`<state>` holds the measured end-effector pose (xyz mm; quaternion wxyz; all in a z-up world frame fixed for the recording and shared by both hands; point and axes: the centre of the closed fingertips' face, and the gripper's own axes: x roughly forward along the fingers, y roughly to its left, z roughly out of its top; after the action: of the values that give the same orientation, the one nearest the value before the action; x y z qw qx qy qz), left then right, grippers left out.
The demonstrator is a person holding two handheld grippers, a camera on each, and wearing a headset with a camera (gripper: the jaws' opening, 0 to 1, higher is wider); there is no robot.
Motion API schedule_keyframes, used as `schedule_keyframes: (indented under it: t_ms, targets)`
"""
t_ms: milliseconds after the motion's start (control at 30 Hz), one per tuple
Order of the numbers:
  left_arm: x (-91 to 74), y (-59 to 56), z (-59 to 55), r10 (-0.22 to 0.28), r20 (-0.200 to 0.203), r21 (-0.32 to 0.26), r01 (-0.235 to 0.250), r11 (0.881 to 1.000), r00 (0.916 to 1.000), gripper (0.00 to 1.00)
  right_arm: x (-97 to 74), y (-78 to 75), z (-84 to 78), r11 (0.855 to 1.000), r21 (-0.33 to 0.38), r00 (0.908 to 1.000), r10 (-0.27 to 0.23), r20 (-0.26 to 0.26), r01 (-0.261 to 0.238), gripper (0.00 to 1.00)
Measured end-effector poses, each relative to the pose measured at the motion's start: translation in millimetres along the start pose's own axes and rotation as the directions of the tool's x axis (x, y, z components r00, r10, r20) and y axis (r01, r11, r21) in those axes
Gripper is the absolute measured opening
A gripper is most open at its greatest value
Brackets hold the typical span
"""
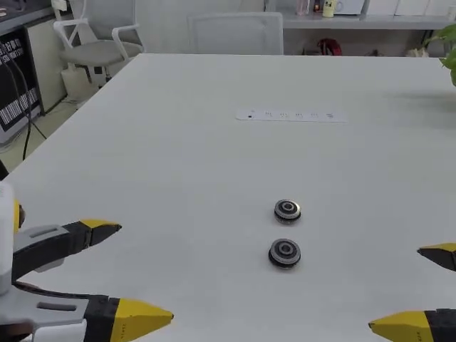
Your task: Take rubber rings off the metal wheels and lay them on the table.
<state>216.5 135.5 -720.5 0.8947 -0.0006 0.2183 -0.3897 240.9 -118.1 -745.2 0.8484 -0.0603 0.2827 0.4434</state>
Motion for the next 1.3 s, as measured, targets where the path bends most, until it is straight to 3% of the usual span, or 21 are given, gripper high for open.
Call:
schedule_keyframes:
  t_ms: [367, 1133, 1300]
  targets:
    - [-0.9, 4.0, -2.7, 0.027, -0.01, 0.006, -0.027, 1.0, 0.9996, 1.0, -1.4, -1.1, 2.5, 1.0, -0.002, 0.9999, -0.004, 0.016, 0.004, 0.88]
    - [0.5, 1.7, -4.1, 0.01, -0.015, 0.0, -0.01, 1.0, 0.9998, 1.0, -0.6, -1.7, -0.6, 1.0, 0.008, 1.0, -0.001, 0.005, 0.001, 0.88]
    - [0.9, 2.5, -4.2, 0.008, -0.004, -0.029, -0.008, 1.0, 1.0, 1.0, -1.7, -4.3, 0.7, 1.0, 0.008, 0.9998, -0.01, 0.016, 0.01, 0.86]
